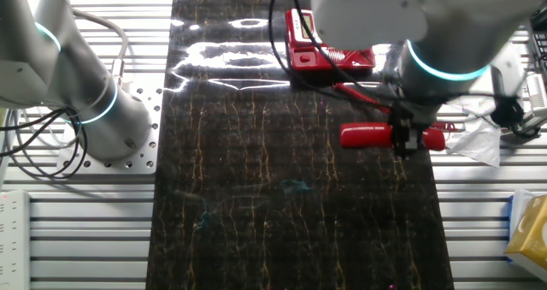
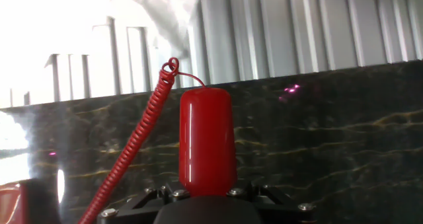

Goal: Place the handset of the telephone on the corresponding phone cradle

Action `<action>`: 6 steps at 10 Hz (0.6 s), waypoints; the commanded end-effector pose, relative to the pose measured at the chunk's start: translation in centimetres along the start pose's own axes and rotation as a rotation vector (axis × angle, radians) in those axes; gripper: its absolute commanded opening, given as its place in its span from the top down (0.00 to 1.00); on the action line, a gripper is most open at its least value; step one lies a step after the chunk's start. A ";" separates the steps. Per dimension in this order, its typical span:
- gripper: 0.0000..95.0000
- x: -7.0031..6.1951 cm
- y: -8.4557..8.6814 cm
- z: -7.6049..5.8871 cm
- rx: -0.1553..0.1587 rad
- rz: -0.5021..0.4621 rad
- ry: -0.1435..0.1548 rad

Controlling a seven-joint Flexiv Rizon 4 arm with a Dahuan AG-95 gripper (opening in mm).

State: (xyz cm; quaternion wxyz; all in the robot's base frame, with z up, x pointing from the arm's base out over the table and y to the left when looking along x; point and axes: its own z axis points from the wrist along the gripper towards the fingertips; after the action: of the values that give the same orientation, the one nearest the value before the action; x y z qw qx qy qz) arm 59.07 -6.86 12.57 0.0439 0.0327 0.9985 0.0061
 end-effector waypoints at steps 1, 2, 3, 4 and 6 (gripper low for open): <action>1.00 0.4 0.9 0.0 -0.001 -0.010 -0.003; 1.00 0.7 1.4 0.0 0.002 -0.012 0.000; 1.00 0.8 1.4 -0.1 0.000 -0.021 0.007; 1.00 0.9 1.3 -0.2 -0.008 -0.023 0.006; 1.00 0.9 1.3 -0.2 -0.006 -0.014 0.011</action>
State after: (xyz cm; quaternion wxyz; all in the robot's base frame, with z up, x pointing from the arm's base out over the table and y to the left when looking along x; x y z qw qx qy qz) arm 58.30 -5.49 12.81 0.0375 0.0267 0.9989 0.0099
